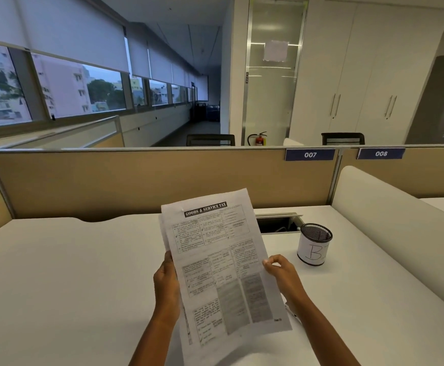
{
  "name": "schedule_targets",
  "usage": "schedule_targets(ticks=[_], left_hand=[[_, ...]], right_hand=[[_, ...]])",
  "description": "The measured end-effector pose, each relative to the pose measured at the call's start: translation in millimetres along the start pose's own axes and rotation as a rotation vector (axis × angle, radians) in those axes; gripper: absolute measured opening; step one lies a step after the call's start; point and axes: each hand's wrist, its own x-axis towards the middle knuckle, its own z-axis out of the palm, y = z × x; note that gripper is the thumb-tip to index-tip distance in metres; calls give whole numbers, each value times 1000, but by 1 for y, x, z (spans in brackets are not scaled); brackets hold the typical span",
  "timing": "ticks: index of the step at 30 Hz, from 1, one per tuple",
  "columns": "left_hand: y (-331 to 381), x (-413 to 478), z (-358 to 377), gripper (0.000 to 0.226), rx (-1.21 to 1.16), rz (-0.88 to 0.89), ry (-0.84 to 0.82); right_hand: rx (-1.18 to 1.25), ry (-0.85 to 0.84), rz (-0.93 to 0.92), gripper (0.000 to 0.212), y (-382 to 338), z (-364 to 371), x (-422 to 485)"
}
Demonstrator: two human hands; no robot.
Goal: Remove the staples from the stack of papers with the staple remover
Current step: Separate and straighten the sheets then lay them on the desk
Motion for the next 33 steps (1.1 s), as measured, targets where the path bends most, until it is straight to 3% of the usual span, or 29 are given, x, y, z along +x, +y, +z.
schedule_targets(ticks=[6,16,27,33], left_hand=[[7,10,-14,42,-9,68,221],[2,5,-8,35,75,58,-34],[-2,-1,2,25,173,311,-61],[-15,6,-1,29,377,357,33]], right_hand=[[119,169,68,22,5,-16,5],[86,54,26,21,7,-5,3],[56,1,-50,15,16,12,-7],[24,-32,62,14,38,23,-10]])
